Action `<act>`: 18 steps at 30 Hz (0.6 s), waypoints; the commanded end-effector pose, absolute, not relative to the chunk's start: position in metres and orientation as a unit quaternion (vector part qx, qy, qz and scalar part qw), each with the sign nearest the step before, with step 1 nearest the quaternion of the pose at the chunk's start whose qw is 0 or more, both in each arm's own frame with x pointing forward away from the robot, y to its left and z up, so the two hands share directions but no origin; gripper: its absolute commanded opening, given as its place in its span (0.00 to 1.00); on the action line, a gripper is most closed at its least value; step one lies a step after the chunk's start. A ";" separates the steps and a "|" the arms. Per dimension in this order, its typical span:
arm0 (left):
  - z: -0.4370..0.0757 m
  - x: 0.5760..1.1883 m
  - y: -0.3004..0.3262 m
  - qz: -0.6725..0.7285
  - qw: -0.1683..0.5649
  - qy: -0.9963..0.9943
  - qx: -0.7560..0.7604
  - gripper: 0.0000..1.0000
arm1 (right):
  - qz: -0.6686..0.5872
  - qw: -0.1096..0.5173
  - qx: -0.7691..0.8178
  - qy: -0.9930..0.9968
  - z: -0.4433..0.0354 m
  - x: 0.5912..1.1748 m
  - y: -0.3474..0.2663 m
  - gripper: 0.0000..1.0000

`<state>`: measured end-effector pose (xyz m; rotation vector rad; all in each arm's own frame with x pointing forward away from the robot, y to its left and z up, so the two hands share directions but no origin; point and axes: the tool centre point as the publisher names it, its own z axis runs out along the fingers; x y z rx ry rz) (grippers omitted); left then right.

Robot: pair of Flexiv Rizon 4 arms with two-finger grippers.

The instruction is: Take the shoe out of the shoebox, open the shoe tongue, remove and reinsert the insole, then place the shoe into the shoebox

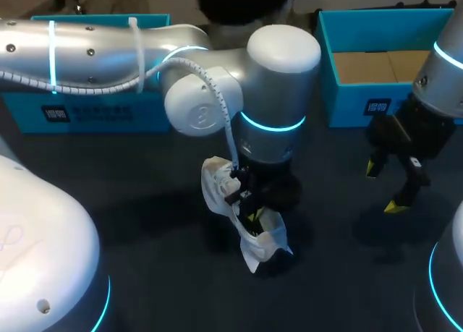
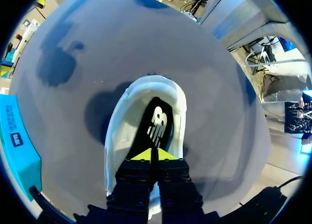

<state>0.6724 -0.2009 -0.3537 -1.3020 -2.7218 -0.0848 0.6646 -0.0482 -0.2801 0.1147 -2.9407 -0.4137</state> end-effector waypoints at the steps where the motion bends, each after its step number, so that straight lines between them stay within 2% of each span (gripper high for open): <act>1: -0.357 0.668 -0.211 -0.047 0.064 -0.896 -0.436 0.30 | -0.138 0.084 0.039 -0.986 -0.281 0.664 -0.048 1.00; 3: -0.359 0.667 -0.213 -0.054 0.065 -0.894 -0.441 0.49 | -0.138 0.084 0.039 -0.986 -0.281 0.664 -0.048 1.00; 4: -0.360 0.667 -0.214 -0.055 0.064 -0.894 -0.441 0.69 | -0.138 0.084 0.039 -0.986 -0.281 0.664 -0.048 1.00; 5: -0.360 0.667 -0.214 -0.059 0.067 -0.893 -0.442 0.99 | -0.138 0.084 0.039 -0.986 -0.281 0.664 -0.048 1.00; 18: -0.363 0.674 -0.200 -0.075 0.079 -0.893 -0.436 1.00 | -0.138 0.084 0.039 -0.986 -0.281 0.664 -0.048 1.00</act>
